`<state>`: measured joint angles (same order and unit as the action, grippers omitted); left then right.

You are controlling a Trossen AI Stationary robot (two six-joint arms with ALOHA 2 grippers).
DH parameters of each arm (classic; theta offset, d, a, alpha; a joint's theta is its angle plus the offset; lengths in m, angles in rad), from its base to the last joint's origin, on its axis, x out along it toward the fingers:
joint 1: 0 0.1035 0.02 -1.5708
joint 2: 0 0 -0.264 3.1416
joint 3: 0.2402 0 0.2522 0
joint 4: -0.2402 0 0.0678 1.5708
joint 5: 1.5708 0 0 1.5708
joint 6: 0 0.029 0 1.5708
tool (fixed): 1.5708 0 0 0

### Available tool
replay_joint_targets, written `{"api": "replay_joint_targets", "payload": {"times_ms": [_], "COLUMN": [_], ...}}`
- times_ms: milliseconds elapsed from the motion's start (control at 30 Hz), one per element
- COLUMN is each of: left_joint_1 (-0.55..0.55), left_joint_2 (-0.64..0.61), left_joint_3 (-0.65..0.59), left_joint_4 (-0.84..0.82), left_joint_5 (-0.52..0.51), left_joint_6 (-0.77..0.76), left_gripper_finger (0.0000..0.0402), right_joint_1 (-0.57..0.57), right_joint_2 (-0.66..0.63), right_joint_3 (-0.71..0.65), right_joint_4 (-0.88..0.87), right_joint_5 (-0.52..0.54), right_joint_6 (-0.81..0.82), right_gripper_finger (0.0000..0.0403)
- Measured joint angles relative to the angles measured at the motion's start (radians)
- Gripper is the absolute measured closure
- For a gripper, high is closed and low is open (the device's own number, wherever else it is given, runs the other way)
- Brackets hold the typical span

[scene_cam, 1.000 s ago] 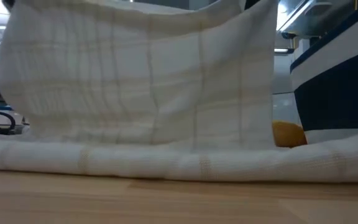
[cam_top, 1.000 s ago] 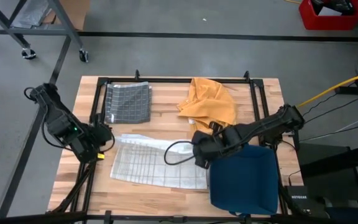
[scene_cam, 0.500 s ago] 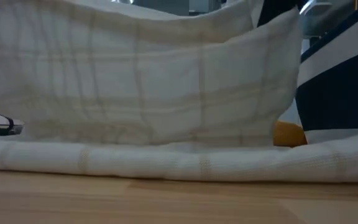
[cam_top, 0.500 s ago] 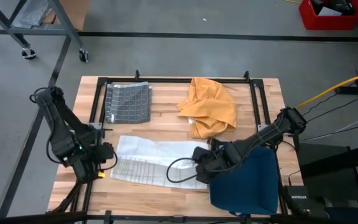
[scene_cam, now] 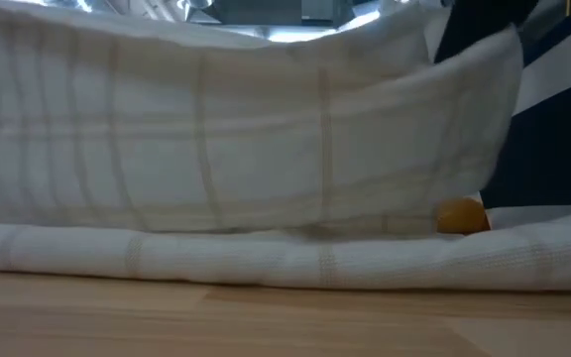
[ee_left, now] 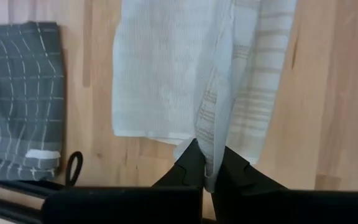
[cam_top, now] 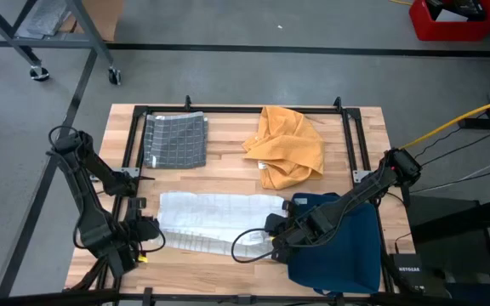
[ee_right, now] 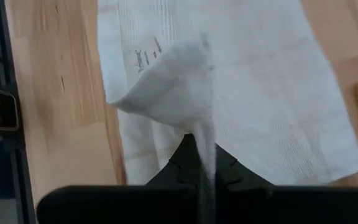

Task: Fold towel
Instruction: Fold the white towel

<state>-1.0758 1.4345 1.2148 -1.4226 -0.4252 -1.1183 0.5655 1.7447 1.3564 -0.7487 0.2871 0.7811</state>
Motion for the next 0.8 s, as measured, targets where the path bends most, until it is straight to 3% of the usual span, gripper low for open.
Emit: {"api": "replay_joint_targets", "payload": {"times_ms": [300,600,800], "left_joint_1": [-0.003,-0.003,-0.003], "left_joint_2": [0.037,0.037,0.037], "left_joint_3": [-0.058,-0.061,-0.061], "left_joint_4": [-0.011,-0.011,-0.012], "left_joint_5": [0.0,0.0,0.0], "left_joint_6": [-0.164,-0.267,-0.254], "left_gripper_finger": [0.0376,0.0288,0.0258], "right_joint_1": [-0.003,-0.002,-0.003], "right_joint_2": [0.0,0.0,0.0], "right_joint_3": [-0.013,-0.013,-0.013], "right_joint_4": [0.004,0.019,0.019], "right_joint_5": [-0.049,-0.104,-0.109], "right_joint_6": [0.02,0.09,0.09], "right_gripper_finger": [0.0366,0.0278,0.0252]}}
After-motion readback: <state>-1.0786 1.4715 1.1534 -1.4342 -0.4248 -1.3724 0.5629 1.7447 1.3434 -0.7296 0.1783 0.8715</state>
